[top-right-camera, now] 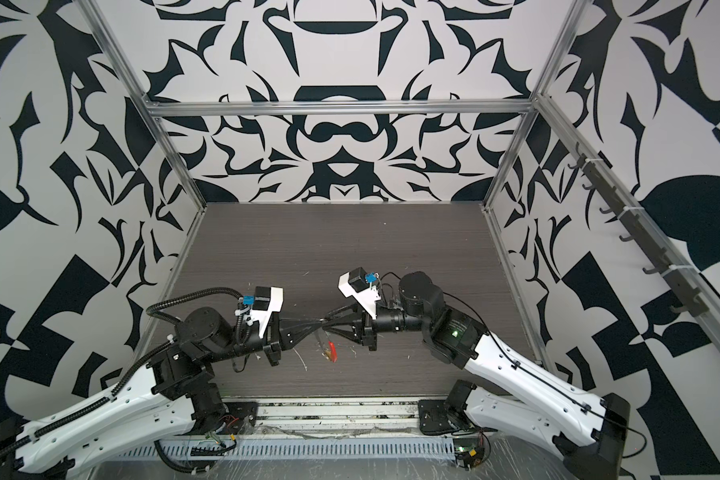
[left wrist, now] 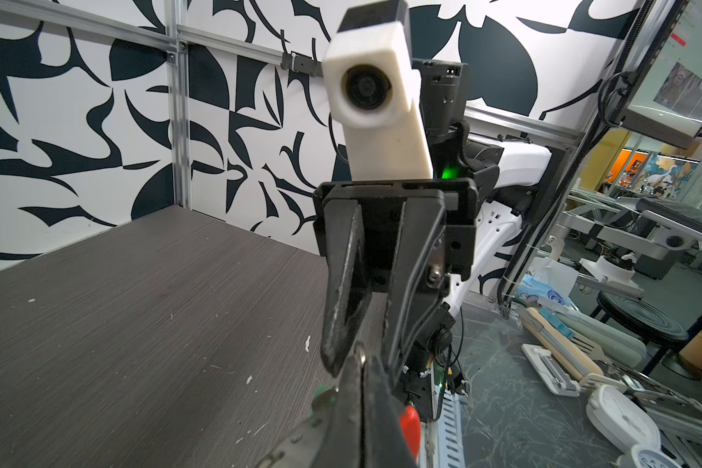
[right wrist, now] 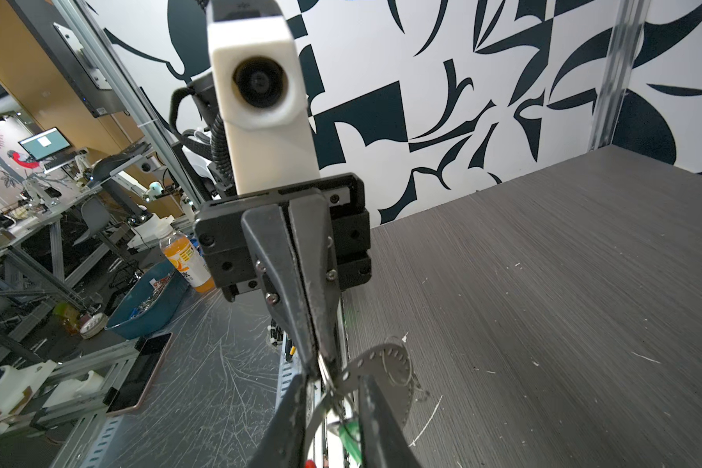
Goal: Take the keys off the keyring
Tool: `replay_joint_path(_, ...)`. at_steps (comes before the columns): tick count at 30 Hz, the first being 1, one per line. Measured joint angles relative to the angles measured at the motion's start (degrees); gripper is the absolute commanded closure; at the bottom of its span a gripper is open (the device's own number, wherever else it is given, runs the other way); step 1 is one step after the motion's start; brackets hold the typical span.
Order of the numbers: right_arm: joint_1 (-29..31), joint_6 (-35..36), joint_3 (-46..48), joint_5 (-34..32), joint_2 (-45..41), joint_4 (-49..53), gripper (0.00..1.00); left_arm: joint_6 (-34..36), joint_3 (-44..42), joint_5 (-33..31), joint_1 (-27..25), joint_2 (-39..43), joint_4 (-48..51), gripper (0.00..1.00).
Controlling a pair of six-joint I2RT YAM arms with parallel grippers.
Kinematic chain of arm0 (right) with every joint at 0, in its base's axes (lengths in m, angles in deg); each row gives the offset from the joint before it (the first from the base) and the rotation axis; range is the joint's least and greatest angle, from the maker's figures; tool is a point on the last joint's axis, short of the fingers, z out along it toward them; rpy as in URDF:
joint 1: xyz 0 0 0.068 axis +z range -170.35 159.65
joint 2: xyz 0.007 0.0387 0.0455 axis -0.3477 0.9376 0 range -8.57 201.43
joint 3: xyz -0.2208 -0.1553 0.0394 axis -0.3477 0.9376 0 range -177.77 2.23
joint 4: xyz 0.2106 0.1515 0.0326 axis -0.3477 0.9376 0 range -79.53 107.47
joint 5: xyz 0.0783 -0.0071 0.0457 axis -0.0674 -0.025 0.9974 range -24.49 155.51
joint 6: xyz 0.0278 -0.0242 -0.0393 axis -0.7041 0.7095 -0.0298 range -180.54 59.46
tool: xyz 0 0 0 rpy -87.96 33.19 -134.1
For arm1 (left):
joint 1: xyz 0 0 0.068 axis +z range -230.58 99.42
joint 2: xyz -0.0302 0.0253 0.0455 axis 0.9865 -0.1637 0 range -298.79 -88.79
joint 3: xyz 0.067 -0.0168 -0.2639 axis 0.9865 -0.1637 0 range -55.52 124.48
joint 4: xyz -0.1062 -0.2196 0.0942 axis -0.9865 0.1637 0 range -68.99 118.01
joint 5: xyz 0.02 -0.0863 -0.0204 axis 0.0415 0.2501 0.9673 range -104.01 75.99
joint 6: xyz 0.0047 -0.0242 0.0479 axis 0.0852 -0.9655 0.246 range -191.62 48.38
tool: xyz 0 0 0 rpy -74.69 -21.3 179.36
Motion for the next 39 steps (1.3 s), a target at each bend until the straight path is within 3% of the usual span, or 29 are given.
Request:
replay_joint_path(7, 0.0, -0.2, 1.0, 0.2, -0.2, -0.3, 0.84, 0.0, 0.0, 0.0, 0.0, -0.2, 0.0, 1.0)
replay_joint_path(11, 0.0, -1.1, 1.0, 0.6, -0.4, -0.5, 0.99, 0.1, 0.0, 0.0, 0.0, -0.3, 0.0, 1.0)
replay_joint_path(16, -0.1, -1.7, 1.0, 0.7, -0.5, -0.2, 1.0, 0.2, 0.0, 0.0, 0.0, -0.6, -0.2, 1.0)
replay_joint_path(21, -0.1, -0.8, 0.4, -1.0, -0.4, 4.0, 1.0, -0.2, 0.2, -1.0, 0.0, -0.7, 0.8, 0.48)
replay_joint_path(25, -0.1, 1.0, -3.1, -3.2, 1.0, 12.3, 1.0, -1.0, 1.1, -2.5, 0.0, -0.1, 3.2, 0.35)
replay_joint_path(34, -0.1, 7.3, -17.4, -7.3, 9.2, 31.8, 1.0, -2.1, 8.7, -5.3, 0.0, 0.2, 17.0, 0.33)
replay_joint_path(39, -0.1, 11.1, -22.2, -7.6, 12.7, 39.8, 1.0, -1.7, 10.1, -4.0, 0.0, -1.4, 21.3, 0.48)
